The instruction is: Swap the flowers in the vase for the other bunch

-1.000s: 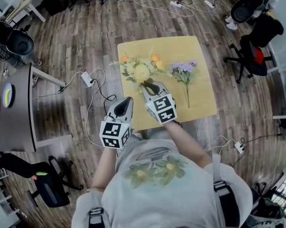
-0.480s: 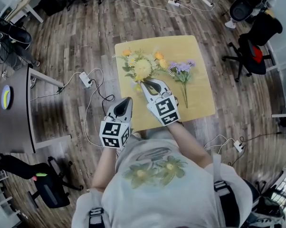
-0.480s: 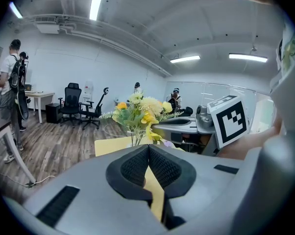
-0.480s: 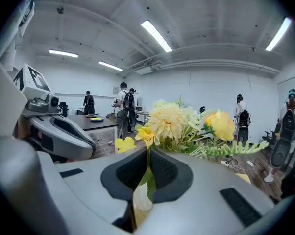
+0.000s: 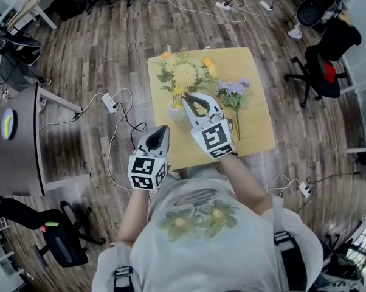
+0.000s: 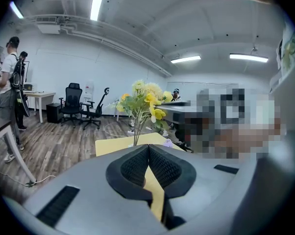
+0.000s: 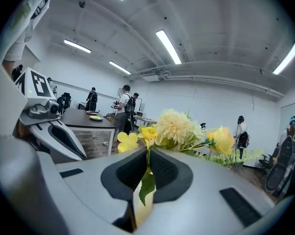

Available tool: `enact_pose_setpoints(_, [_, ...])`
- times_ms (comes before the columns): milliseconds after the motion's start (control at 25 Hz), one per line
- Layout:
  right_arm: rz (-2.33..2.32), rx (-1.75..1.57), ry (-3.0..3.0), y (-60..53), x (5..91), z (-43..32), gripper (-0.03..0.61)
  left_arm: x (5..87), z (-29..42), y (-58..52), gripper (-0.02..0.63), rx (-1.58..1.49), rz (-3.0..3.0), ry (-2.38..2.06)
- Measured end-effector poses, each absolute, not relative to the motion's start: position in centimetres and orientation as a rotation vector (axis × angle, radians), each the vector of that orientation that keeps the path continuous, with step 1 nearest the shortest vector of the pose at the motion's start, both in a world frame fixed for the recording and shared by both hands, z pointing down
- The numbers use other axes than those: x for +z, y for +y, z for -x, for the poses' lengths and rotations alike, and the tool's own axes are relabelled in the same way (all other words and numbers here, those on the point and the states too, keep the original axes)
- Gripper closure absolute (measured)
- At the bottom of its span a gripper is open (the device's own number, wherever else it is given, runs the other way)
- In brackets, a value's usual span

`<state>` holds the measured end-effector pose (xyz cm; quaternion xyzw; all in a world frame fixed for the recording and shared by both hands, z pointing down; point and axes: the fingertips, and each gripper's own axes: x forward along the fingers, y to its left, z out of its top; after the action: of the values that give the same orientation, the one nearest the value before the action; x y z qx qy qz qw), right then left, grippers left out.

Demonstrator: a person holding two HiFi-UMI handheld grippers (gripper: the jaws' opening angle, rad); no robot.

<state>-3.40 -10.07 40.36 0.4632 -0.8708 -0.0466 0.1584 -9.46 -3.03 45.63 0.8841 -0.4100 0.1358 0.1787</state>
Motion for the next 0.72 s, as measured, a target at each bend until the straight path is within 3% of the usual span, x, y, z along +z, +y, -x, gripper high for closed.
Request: enact_pose_setpoints(720, [-1.487, -0.520, -2.417, -10.4, 32.8, 1.3, 0.531, 45.8, 9.2, -2.4, 0.595, 0.381, -2.521, -1.116])
